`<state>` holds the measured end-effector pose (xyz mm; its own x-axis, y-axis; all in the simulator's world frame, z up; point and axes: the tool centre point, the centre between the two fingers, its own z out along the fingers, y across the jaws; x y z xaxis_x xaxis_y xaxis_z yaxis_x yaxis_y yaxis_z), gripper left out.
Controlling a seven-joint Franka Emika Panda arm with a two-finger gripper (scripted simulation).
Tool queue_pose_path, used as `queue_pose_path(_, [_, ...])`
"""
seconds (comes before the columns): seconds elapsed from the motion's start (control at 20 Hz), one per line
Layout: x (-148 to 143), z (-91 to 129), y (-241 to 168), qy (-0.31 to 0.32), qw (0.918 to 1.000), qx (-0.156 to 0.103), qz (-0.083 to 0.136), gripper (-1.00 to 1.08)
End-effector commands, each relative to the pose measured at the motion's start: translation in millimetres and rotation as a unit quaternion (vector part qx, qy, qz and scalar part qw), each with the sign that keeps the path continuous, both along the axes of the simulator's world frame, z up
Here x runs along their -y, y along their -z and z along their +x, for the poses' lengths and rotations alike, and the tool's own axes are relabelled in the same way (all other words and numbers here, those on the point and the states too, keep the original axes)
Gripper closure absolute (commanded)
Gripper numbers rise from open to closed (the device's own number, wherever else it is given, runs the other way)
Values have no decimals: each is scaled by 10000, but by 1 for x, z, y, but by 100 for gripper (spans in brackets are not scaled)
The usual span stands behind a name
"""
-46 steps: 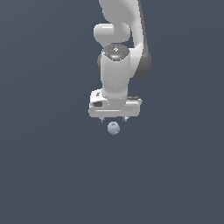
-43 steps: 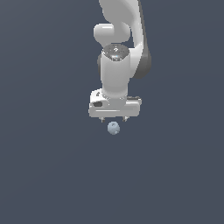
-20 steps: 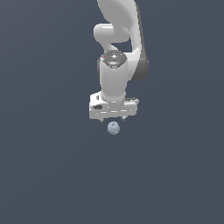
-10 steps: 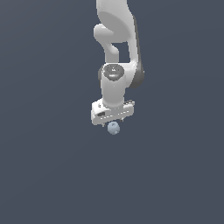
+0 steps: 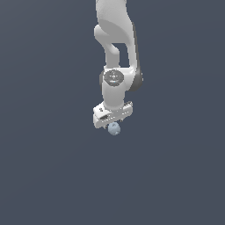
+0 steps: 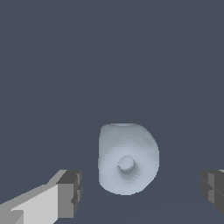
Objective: Pick up the object and move it to a goal position.
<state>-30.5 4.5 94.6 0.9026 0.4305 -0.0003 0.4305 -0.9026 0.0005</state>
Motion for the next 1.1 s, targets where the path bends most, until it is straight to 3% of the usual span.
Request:
queue_pose_path(0.0, [0,-1,2,-57,10000,0,3,-92])
queue_pose_path(1.0, [0,-1,52,-60,10000,0,3,-92])
queue_pose_path(1.05, [0,-1,52,-60,10000,0,3,108])
